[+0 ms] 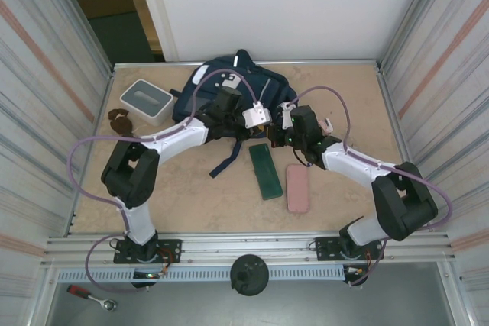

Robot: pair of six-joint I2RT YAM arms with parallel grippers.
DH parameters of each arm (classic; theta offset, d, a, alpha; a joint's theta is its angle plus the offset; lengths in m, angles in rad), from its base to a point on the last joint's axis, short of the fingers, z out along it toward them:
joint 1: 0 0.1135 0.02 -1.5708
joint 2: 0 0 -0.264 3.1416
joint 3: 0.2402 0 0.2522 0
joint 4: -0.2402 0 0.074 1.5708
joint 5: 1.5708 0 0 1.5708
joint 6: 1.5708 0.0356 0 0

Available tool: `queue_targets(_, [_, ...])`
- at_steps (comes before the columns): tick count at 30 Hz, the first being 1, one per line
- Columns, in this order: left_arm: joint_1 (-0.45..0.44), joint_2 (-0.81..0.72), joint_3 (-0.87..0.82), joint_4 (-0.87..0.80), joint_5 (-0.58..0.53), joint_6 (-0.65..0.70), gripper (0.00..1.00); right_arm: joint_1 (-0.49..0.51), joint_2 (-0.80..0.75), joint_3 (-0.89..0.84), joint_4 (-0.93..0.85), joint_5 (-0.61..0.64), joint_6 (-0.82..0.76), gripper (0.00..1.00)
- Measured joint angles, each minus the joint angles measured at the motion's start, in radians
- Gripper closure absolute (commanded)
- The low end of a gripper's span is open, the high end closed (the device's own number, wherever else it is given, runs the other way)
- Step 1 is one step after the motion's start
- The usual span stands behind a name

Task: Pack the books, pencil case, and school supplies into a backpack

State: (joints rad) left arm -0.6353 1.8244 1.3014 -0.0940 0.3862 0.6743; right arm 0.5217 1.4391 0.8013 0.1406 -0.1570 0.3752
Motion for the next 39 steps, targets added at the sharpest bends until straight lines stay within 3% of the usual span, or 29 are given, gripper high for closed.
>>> queue_targets(10, [-0.003, 0.003, 0.03, -0.006, 0.068, -0.001, 1.0, -0.054, -0.047, -0.003, -0.06, 0.0, 0.03, 1.0])
queue_targets(25, [0.065, -0.123, -0.181, 0.186, 0.173, -0.051, 1.0, -0.137, -0.108, -0.003, -0.146, -0.139, -0.002, 1.0])
queue_targets(39, [0.138, -0.126, -0.223, 0.195, 0.181, -0.069, 1.0, -0.198, -0.11, 0.062, -0.286, -0.236, -0.162, 1.0])
